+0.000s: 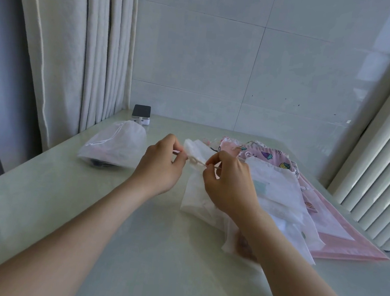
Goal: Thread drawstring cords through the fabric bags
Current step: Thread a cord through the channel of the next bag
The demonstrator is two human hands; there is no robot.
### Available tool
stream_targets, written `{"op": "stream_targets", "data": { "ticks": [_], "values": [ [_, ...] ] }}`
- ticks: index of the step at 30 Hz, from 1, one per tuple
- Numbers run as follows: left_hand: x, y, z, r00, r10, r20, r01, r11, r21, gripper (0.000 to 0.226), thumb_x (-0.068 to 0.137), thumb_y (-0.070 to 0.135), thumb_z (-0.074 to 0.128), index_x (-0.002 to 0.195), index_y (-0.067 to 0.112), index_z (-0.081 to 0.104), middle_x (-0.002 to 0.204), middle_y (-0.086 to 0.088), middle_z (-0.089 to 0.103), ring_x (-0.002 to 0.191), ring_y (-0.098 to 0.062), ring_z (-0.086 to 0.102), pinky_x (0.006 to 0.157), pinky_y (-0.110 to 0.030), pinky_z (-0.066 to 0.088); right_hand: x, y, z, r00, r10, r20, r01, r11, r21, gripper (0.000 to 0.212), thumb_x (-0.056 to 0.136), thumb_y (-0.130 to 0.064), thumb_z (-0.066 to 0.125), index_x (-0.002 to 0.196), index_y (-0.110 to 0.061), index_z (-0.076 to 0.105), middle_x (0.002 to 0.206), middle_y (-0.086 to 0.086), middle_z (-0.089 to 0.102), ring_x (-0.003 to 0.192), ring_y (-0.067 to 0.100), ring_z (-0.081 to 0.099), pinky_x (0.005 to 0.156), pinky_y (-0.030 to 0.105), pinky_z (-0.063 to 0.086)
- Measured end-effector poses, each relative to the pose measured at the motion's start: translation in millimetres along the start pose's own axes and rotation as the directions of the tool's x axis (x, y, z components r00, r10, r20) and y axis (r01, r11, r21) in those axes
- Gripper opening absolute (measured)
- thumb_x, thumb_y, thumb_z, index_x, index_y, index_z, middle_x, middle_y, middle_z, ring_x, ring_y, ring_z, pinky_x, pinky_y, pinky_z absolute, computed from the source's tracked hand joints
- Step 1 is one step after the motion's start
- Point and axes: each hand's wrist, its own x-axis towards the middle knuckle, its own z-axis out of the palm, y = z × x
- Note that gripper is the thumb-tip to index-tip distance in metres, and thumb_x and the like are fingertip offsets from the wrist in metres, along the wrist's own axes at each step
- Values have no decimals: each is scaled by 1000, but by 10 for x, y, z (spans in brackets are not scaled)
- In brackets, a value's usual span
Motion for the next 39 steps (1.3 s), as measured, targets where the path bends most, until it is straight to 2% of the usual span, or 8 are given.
{"op": "stream_targets", "data": {
  "ticks": [4, 11, 16, 20, 26, 29, 34, 39],
  "values": [
    [-24, 42, -21, 996, 76, -36, -78, 994, -82, 17, 107, 24, 55, 93, 16, 49, 82, 11, 68, 63, -9, 64, 57, -23, 45, 11, -11, 3, 1000, -4, -27, 4, 1000, 24, 12, 99, -37, 58, 94, -28, 65, 57, -4, 54, 61, 17, 57, 59, 41, 54],
    [3, 5, 11, 992, 102, -71, -111, 984, -142, 6, 105, 18, 59, 100, 16, 57, 96, 16, 75, 97, 6, 64, 73, -3, 41, 12, -14, 19, 997, 36, -68, -26, 989, 146, 16, 96, -15, 66, 85, -16, 77, 68, -9, 69, 58, 10, 57, 61, 29, 46],
    [-23, 15, -7, 985, 128, -112, -143, 980, -136, 6, 106, 16, 57, 101, 16, 55, 96, 16, 73, 84, 11, 60, 66, -4, 38, 9, -55, 18, 992, 99, -77, -75, 961, 266, 16, 94, -19, 67, 83, -21, 79, 65, -19, 67, 59, 2, 58, 62, 22, 44],
    [-26, 35, 15, 989, 65, -134, -82, 989, -124, 6, 105, 13, 55, 99, 16, 54, 85, 16, 73, 80, 10, 61, 63, -7, 39, 48, -52, 2, 981, 193, -34, -165, 904, 395, 16, 89, -24, 67, 79, -23, 79, 49, -19, 52, 58, 13, 58, 69, 43, 63],
    [-37, 37, 19, 993, -94, 76, 94, 996, 8, 10, 105, 24, 47, 100, 21, 56, 66, 3, 55, 68, -21, 55, 58, -33, 34, 25, -74, 40, 983, 181, -15, -159, 898, 411, 19, 90, -34, 67, 77, -24, 76, 51, -12, 42, 55, 12, 43, 64, 34, 55],
    [-43, 81, -12, 987, -110, 116, 114, 993, -34, 23, 102, 30, 50, 87, 24, 65, 58, 8, 51, 61, -18, 49, 58, -32, 35, 47, -12, 37, 978, 209, -18, -180, 877, 447, 19, 90, -40, 69, 80, -25, 77, 48, -20, 44, 58, 10, 45, 74, 51, 63],
    [-44, 94, -26, 992, -50, 112, 68, 985, -160, 35, 105, 40, 56, 81, 20, 70, 46, 21, 50, 47, -3, 45, 48, -16, 29, 61, 25, 28, 968, 250, 15, -226, 847, 482, 22, 81, -45, 70, 76, -25, 76, 50, -14, 40, 56, 16, 43, 70, 58, 61],
    [-36, 87, -12, 1000, -1, -11, -1, 989, -145, 32, 107, 34, 57, 81, 20, 70, 51, 24, 54, 50, -1, 48, 50, -16, 30, 68, -25, 0, 956, 292, 35, -269, 819, 508, 19, 84, -28, 72, 68, -18, 72, 50, -9, 41, 58, 17, 44, 68, 62, 60]
  ]
}}
